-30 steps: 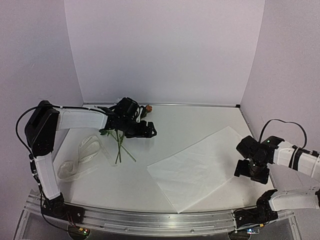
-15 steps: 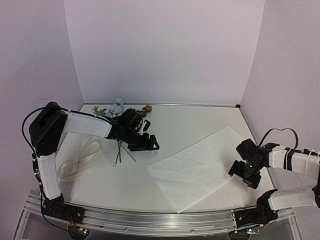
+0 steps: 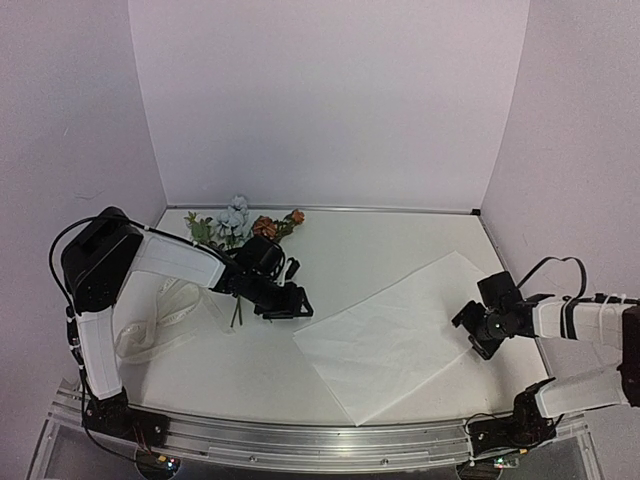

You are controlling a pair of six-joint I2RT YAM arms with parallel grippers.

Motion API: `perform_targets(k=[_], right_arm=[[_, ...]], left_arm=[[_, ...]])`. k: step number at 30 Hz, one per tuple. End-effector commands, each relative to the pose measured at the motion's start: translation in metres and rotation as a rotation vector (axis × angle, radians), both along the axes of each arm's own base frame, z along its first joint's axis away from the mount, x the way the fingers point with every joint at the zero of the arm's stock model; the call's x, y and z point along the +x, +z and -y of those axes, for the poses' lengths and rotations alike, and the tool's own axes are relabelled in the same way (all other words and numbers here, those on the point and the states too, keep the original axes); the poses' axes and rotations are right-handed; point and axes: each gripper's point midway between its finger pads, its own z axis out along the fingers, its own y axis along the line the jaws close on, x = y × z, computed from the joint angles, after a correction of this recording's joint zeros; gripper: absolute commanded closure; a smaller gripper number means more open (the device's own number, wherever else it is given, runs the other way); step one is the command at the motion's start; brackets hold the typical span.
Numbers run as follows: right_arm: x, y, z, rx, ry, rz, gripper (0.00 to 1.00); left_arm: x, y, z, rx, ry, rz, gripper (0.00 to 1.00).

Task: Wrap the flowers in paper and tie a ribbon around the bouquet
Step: Move the folded wrapping paper to the center of the board.

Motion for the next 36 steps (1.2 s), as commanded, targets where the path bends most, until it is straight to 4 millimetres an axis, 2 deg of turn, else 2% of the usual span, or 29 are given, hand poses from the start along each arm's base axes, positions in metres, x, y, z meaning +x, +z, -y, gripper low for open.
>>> perform_targets(k=[1, 6, 11, 15, 17, 19, 21, 24, 26, 30, 36], right_arm=[[-0.011, -0.025, -0.009, 0.086, -0.013, -0.073, 0.28], [0.004, -0.021, -0.017, 0.095, 0.031, -0.070, 0.44], [0.032, -0.008, -0.044, 0.143, 0.173, -0.075, 0.62], [0.054, -0.004, -0.067, 0.187, 0.297, -0.117, 0.70], [0.061, -0.002, -0.075, 0.198, 0.344, -0.141, 0.72], [0.064, -0.002, -0.079, 0.196, 0.388, -0.177, 0.72], [0.073, 0.004, -0.084, 0.195, 0.433, -0.186, 0.72], [0.076, 0.008, -0.087, 0.181, 0.482, -0.219, 0.70], [0.075, 0.010, -0.086, 0.166, 0.512, -0.244, 0.66], [0.076, 0.017, -0.086, 0.149, 0.562, -0.265, 0.54], [0.055, 0.026, -0.087, 0.164, 0.546, -0.308, 0.36]], left_arm=[[-0.005, -0.002, 0.001, -0.032, 0.011, -0.018, 0.47], [-0.011, -0.009, -0.005, -0.033, 0.043, -0.051, 0.62], [-0.019, -0.005, -0.007, -0.064, 0.066, -0.083, 0.68], [-0.026, 0.000, -0.011, -0.062, 0.084, -0.098, 0.74], [-0.031, -0.002, -0.021, -0.032, 0.109, -0.106, 0.74], [-0.033, -0.004, -0.035, 0.021, 0.152, -0.100, 0.75], [-0.037, -0.011, -0.058, 0.111, 0.206, -0.095, 0.76], [-0.037, -0.010, -0.086, 0.187, 0.293, -0.064, 0.70], [-0.038, -0.009, -0.098, 0.202, 0.325, -0.058, 0.66], [-0.044, 0.006, -0.085, 0.097, 0.249, -0.045, 0.59], [-0.059, 0.039, -0.060, -0.024, 0.128, -0.017, 0.53]])
